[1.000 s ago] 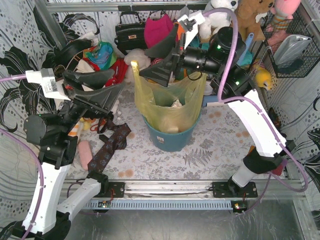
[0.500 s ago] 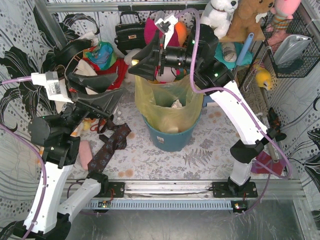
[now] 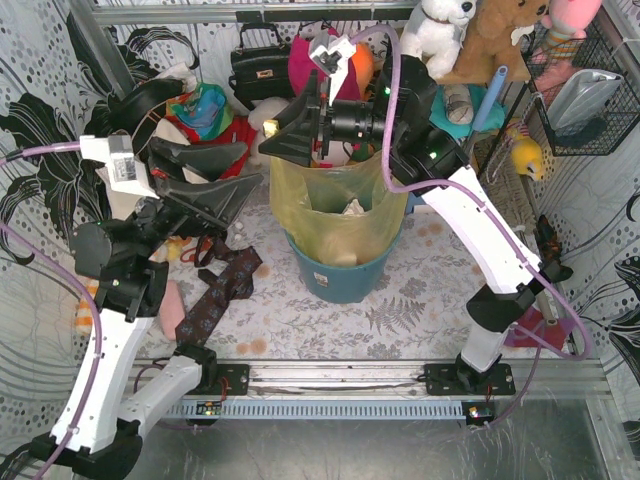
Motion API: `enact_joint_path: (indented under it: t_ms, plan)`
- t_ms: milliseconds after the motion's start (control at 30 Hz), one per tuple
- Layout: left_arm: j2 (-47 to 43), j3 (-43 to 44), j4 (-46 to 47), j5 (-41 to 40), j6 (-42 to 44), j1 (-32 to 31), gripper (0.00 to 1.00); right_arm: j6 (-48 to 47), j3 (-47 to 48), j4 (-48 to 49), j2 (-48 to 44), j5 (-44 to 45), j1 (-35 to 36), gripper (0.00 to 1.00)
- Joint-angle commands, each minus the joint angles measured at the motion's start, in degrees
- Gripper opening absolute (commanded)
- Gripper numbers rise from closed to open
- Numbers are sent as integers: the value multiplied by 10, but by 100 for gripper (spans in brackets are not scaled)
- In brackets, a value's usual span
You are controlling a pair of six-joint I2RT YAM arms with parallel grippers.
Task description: Tie the trash bag
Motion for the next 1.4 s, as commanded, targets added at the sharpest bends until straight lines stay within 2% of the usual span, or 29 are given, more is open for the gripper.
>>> enact_joint_path:
  t_ms: [0,200,367,467,600,667,1000,1267,1367]
  plan:
    - [12,-7,70,30,-9,1,78,3,-9,33,-33,-12,5,50]
    - [13,-13,88,41,-16,0,78,3,-22,50,-43,-14,6,53]
    - [9,-16,89,39,-15,0,78,10,-27,64,-44,-17,7,46]
    - [8,-17,88,40,-14,0,78,11,-25,63,-42,-12,8,32]
    - [7,-23,93,36,-6,1,78,13,-25,64,-44,-5,8,6]
    - [11,-27,105,35,-1,0,78,15,-25,64,-46,-1,9,0]
    - [74,-24,201,67,12,0,79,33,-26,65,-53,6,10,0]
    - [76,-22,163,50,82,0,80,35,-34,67,-58,9,12,0]
    - [90,-15,177,68,77,0,80,38,-35,68,-58,5,13,0]
